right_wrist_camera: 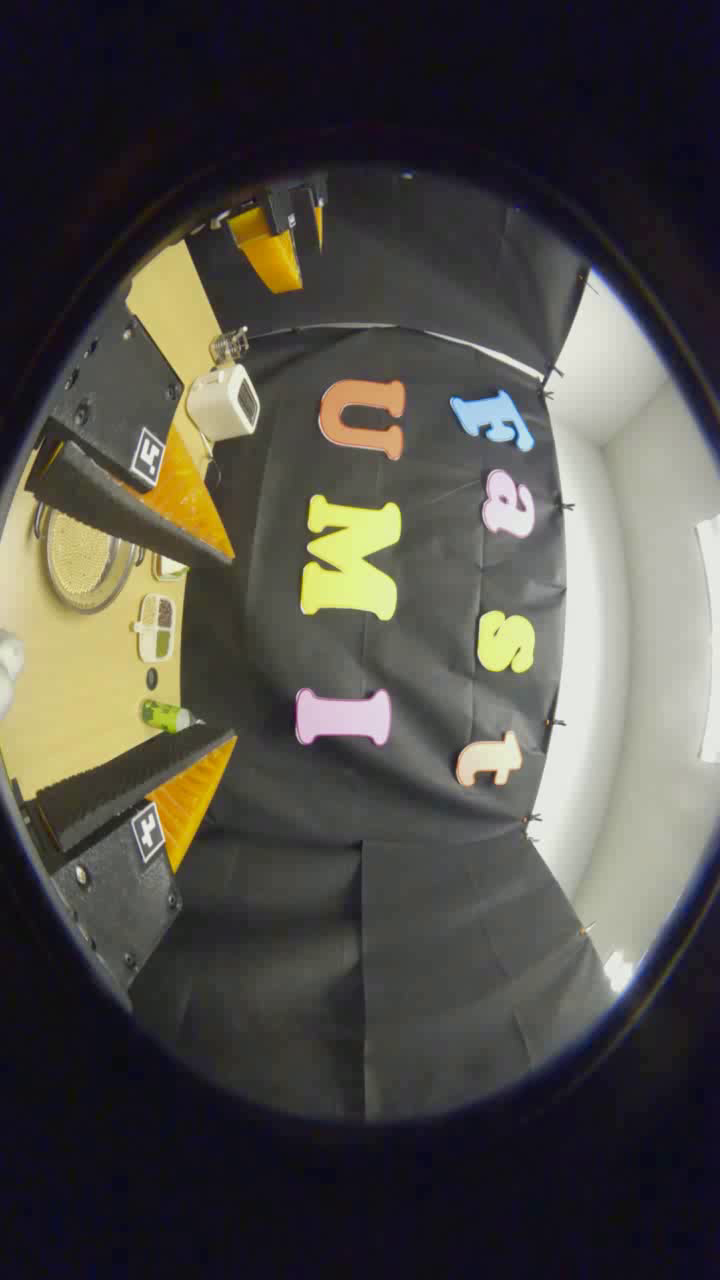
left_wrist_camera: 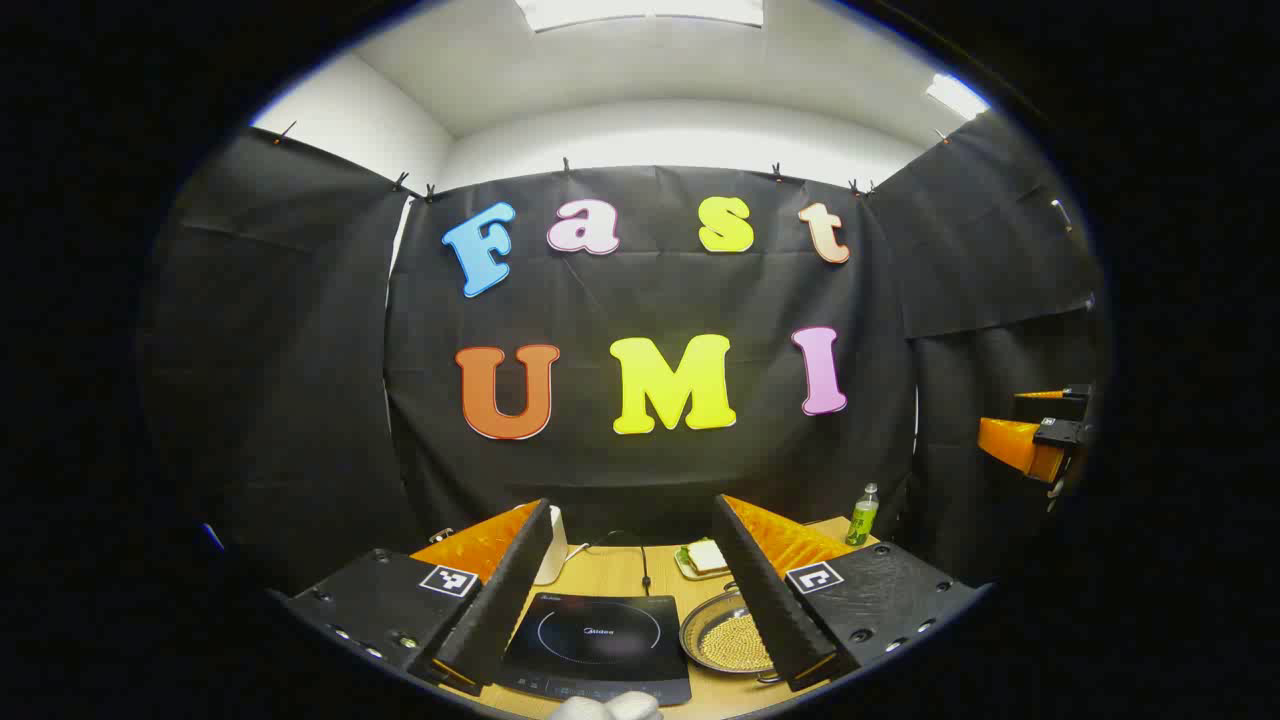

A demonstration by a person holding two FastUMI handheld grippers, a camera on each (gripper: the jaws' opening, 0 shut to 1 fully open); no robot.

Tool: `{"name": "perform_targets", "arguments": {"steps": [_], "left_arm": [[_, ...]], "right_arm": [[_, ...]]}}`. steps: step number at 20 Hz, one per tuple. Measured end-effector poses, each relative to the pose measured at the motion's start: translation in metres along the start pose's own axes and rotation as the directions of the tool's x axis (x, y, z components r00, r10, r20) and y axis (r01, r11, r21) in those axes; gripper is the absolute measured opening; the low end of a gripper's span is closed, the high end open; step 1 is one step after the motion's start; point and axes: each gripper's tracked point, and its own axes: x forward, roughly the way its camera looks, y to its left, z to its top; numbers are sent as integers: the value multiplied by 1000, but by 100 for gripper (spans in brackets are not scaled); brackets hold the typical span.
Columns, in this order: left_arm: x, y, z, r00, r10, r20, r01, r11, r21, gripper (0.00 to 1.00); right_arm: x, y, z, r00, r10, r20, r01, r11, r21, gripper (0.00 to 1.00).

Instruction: First push the handle of the pot to place it horizontally, then grasp the pot with both hands and set it on the induction cooktop.

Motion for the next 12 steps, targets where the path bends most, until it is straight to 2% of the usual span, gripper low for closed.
{"name": "perform_targets", "arguments": {"steps": [1,12], "left_arm": [[1,3,0,1000,2,2,-2,1000,-1,96],[5,11,0,1000,-3,15,3,1000,9,96]], "right_arm": [[0,2,2,1000,4,3,-4,1000,0,97],[-2,-2,3,1000,-25,0,25,1000,-16,97]]}}
